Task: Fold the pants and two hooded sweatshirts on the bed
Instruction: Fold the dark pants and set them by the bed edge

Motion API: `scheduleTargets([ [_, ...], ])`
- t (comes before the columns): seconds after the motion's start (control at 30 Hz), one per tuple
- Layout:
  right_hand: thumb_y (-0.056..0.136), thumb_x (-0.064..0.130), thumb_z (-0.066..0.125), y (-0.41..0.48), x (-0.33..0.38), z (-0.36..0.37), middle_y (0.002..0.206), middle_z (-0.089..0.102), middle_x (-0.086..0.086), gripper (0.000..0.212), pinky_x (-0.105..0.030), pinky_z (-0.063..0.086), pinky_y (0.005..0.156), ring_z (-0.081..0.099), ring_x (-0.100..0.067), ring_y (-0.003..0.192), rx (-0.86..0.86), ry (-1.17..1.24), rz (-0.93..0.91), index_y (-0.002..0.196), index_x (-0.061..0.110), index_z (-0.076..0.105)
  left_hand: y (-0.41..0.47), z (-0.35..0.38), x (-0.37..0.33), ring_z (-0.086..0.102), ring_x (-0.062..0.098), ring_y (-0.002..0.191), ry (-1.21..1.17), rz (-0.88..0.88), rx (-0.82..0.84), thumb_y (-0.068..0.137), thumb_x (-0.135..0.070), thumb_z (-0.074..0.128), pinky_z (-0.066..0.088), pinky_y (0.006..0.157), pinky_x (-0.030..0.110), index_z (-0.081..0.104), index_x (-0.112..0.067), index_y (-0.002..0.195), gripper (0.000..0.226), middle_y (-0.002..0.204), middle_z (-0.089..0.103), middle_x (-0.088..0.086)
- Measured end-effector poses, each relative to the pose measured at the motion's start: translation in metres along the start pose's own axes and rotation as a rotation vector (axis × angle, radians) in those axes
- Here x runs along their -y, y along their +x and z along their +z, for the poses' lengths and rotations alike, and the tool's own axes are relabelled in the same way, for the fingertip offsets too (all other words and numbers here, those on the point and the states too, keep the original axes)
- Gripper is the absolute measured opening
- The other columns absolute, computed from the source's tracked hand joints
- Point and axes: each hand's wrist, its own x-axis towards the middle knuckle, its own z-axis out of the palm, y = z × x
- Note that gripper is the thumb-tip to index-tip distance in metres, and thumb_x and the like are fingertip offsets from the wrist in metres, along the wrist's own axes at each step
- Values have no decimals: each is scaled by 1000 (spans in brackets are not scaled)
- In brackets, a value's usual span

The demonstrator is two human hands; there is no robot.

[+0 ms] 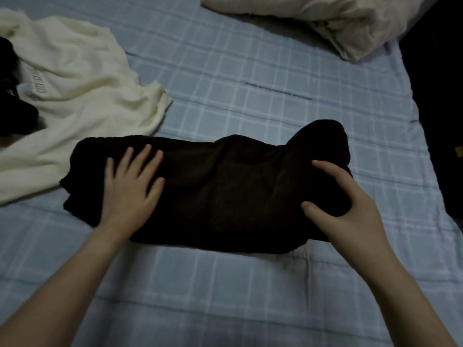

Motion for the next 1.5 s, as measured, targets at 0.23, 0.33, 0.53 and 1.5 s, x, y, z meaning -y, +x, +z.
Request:
scheduleTargets([
  [0.23, 77, 19, 75, 23, 60, 60, 119, 58, 22, 64, -27, 56, 85, 56, 5, 109, 141, -39, -55, 122, 60, 55, 0, -2, 66, 27, 31, 146, 49, -123, 39, 94, -46, 31, 11, 114, 62, 43, -27, 148, 58, 155, 39, 0],
  [0.33, 75, 22, 74, 32, 76, 93, 118, 58, 22, 63, -12, 46, 79, 53, 13, 107, 188, -75, -107, 122, 59, 56, -4, 7, 74, 26, 29, 147, 28, -109, 115, 94, -49, 25, 18, 115, 60, 40, -28, 149, 61, 156, 37, -2],
  [0.53, 73, 20, 76, 40, 100, 164, 117, 56, 21, 65, 5, 36, 78, 49, 18, 105, 296, -89, -189, 124, 56, 57, 0, 8, 91, 14, 22, 151, -91, -50, 217, 92, -57, 12, 17, 119, 52, 29, -36, 152, 66, 161, 24, -11],
  [1.5, 93, 25, 53, 44, 119, 259, 144, 51, 17, 49, -1, 29, 102, 42, 19, 126, 446, -71, -309, 140, 40, 55, -33, -107, 114, 51, 5, 121, -696, -270, -361, 91, -16, 45, 35, 101, 9, 64, -14, 126, 40, 129, 60, -2],
])
